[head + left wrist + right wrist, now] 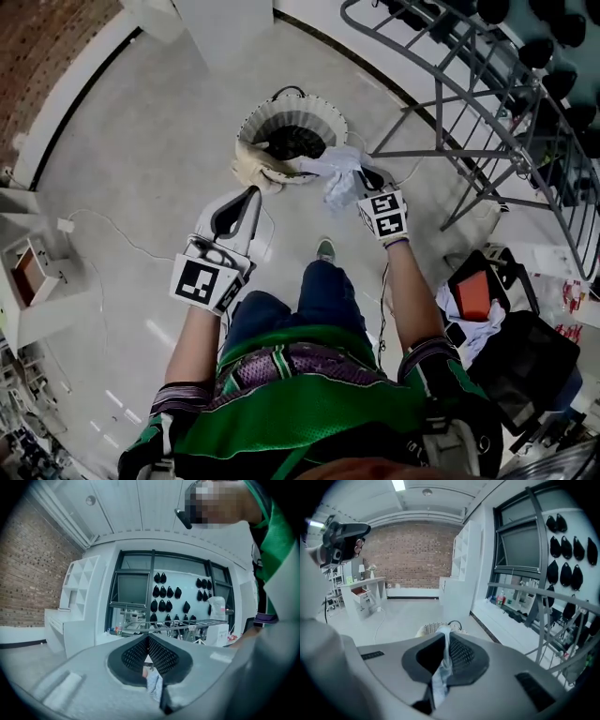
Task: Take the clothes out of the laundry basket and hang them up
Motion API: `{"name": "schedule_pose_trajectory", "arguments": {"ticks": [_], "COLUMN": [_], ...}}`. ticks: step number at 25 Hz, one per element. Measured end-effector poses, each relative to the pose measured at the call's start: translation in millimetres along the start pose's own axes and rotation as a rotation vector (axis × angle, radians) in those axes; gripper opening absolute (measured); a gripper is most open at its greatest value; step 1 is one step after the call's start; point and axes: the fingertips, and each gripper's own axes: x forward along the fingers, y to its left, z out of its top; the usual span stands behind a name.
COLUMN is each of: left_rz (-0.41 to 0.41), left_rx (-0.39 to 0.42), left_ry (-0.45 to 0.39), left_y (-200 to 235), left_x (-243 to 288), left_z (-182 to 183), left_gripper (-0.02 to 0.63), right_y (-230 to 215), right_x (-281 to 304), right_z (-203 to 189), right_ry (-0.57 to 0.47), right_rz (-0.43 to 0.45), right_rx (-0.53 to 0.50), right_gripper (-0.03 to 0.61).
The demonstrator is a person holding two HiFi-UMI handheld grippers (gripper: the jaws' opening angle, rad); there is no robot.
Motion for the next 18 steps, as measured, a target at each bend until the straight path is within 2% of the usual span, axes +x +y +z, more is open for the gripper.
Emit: {"name": "schedule_pose_trajectory", "arguments": {"ticks": [4,8,18], "left_rz": [-0.007,-0.045,-0.122], "left_rx": [-0.008,0.04,0.096], "left_ry": [-0.047,-0.096,-0.176], "left_y": [-11,-23,-54], "left_x": [-35,-68,-139], "left_z": [44,86,143], "left_gripper": [0.017,0.017,0.017], "right_y": [7,19,73], "right_x": [-48,-97,-218], "right_z": [52,96,175], "right_ry": [-0.036,-0.09,-0.234], "right_rz": [-0.032,-0.074,-0.161], "right_rx": [-0.022,-0.038,-0.051], "right_gripper": [0.014,0.012,0.013]}}
